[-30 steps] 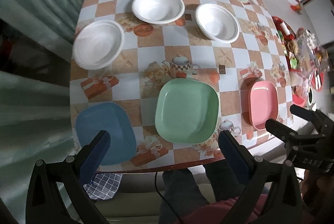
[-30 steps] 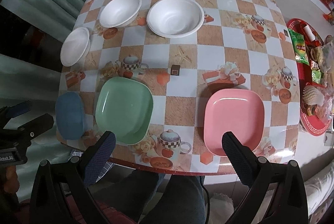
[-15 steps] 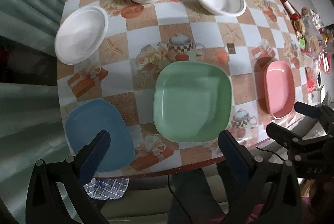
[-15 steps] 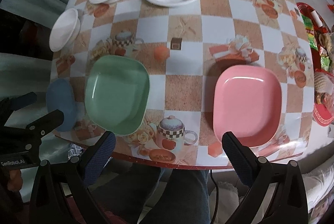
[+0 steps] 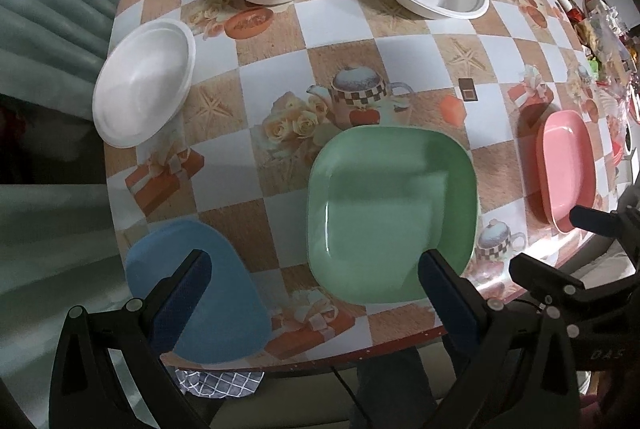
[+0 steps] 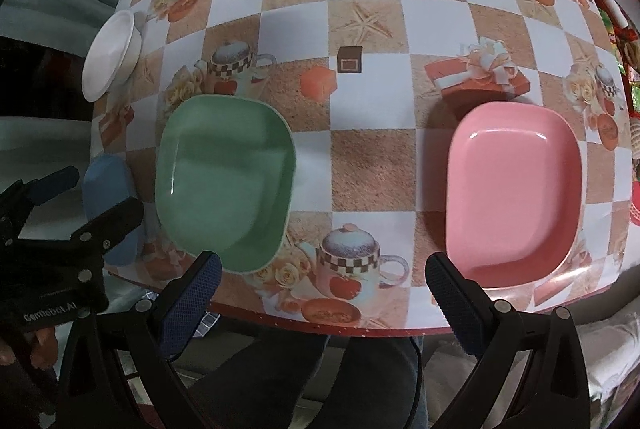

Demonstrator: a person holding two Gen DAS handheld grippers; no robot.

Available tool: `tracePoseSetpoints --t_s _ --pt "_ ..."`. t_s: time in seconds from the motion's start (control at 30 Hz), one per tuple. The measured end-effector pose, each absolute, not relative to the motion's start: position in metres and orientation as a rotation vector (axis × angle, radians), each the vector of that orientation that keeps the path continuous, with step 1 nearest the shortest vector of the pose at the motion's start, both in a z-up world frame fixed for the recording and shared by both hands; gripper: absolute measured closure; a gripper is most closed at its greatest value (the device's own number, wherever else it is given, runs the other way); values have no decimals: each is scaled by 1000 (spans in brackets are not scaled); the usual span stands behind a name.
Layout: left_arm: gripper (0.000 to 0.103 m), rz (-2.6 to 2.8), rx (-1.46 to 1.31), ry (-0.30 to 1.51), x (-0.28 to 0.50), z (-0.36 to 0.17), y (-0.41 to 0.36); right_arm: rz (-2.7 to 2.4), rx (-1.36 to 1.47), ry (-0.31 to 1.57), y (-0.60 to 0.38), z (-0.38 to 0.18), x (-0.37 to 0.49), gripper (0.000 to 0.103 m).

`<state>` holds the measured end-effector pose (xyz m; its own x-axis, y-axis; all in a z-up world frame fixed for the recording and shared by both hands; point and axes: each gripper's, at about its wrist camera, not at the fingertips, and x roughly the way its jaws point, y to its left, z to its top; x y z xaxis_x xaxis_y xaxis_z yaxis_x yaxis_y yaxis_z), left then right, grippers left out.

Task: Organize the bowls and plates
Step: 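Reach both grippers to the green square plate and close on its rim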

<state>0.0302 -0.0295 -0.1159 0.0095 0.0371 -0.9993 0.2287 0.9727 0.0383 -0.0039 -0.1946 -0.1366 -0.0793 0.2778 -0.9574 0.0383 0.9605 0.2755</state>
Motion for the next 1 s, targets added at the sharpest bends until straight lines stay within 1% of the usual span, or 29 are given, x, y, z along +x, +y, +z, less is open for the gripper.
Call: tracePoseSetpoints --t_s 0.27,0.5,0.67,0.7,0.77,0.87,0.9,0.93,0.97,1.0 --pt "0 -147 238 1566 35 -122 -28 194 250 1652 -191 -142 1 0" --pt "0 -211 406 1525 46 -144 -40 140 388 1679 -195 -165 12 0" --pt "1 -255 493 1532 52 -166 -50 120 417 1690 -189 -182 22 0" --pt "1 -250 510 1537 53 -172 -51 122 422 1689 -188 -184 25 0" --pt "5 -250 516 1547 54 -180 -50 140 444 1687 -184 -187 30 0" --pt "8 -256 476 1580 56 -193 -45 134 463 1704 -183 -196 37 1" --pt "8 -249 463 1590 58 -197 -43 131 463 1709 -185 -200 34 1" --pt "9 -246 450 1598 58 -200 -41 132 461 1711 -187 -202 33 11" --pt "11 -246 440 1605 59 -202 -40 158 482 1724 -187 -204 35 17" --pt "12 -244 430 1614 59 -206 -38 155 465 1710 -187 -203 36 18"
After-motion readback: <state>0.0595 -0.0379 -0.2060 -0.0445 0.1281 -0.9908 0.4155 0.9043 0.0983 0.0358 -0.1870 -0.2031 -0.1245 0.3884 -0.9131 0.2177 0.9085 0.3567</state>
